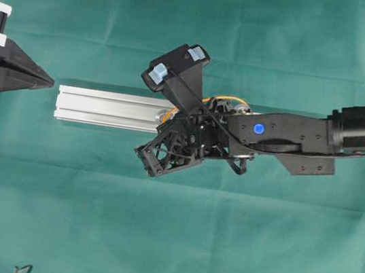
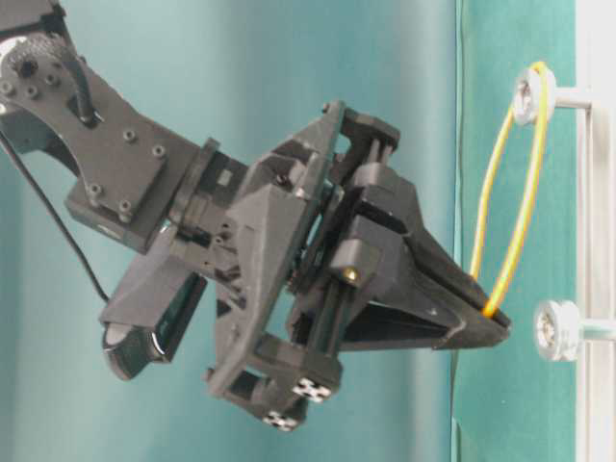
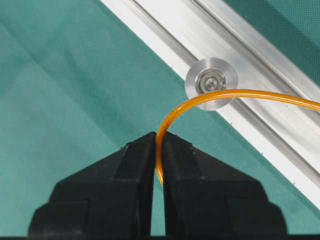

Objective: Hook the rubber onto the shaft.

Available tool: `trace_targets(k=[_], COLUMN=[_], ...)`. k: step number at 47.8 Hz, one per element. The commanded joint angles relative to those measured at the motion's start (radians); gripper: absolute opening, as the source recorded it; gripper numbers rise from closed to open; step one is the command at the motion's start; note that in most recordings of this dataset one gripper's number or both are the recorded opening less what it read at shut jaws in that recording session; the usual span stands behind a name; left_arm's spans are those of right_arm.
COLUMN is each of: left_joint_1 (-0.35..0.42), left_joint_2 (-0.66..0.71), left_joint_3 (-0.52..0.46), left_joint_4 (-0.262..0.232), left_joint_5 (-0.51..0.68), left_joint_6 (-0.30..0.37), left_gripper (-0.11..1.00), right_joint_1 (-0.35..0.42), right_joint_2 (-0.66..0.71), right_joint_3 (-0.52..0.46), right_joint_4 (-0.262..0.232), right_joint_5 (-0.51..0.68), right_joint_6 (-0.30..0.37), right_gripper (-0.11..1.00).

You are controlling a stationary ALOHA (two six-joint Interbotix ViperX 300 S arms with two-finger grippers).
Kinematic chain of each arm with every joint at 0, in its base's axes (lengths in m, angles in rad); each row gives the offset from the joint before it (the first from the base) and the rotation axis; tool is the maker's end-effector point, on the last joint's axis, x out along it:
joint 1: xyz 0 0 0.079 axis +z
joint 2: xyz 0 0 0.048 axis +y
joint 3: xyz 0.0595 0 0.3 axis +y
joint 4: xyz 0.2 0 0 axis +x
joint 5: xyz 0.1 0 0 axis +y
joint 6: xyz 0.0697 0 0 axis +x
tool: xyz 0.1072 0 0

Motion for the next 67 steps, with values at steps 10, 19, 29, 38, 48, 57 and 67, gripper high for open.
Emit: trace_targets(k=[10,19,29,38,48,57,67], left_joint_1=[-0.002,-0.002,-0.002,-0.003,-0.002,-0.002,-0.002], left_joint_2=[0.006,0.006,0.006,0.006,0.006,0.006,0.006], left_joint_3=[-0.031,-0.031,-0.031,-0.031,-0.031,-0.031,-0.031], left_joint_4=[0.003,0.002,0.003,0.002,0.003,0.003,0.002], left_joint_5=[-0.006,-0.006,-0.006,-0.006,-0.006,-0.006,-0.005], left_joint_6=[0.002,0.002,0.002,0.002,0.002,0.002,0.002], left_gripper=[0.0,0.0,0.0,0.0,0.0,0.0,0.0], right_joint_1=[-0.018,-0.028,-0.034,-0.043,-0.048,-0.052,-0.057], right_joint_2=[0.008,0.023,0.031,0.035,0.046,0.064,0.074], right_joint_3=[-0.028,-0.026,-0.028,-0.028,-0.028,-0.037,-0.038], right_joint_4=[-0.005,-0.005,-0.026,-0.031,-0.031,-0.031,-0.031], right_joint_5=[-0.043,-0.094,-0.12,-0.135,-0.156,-0.163,-0.163], right_joint_6=[-0.002,-0.002,-0.002,-0.002,-0.002,0.0,0.0], right_gripper=[0.07,0.07,0.07,0.07,0.07,0.07,0.07])
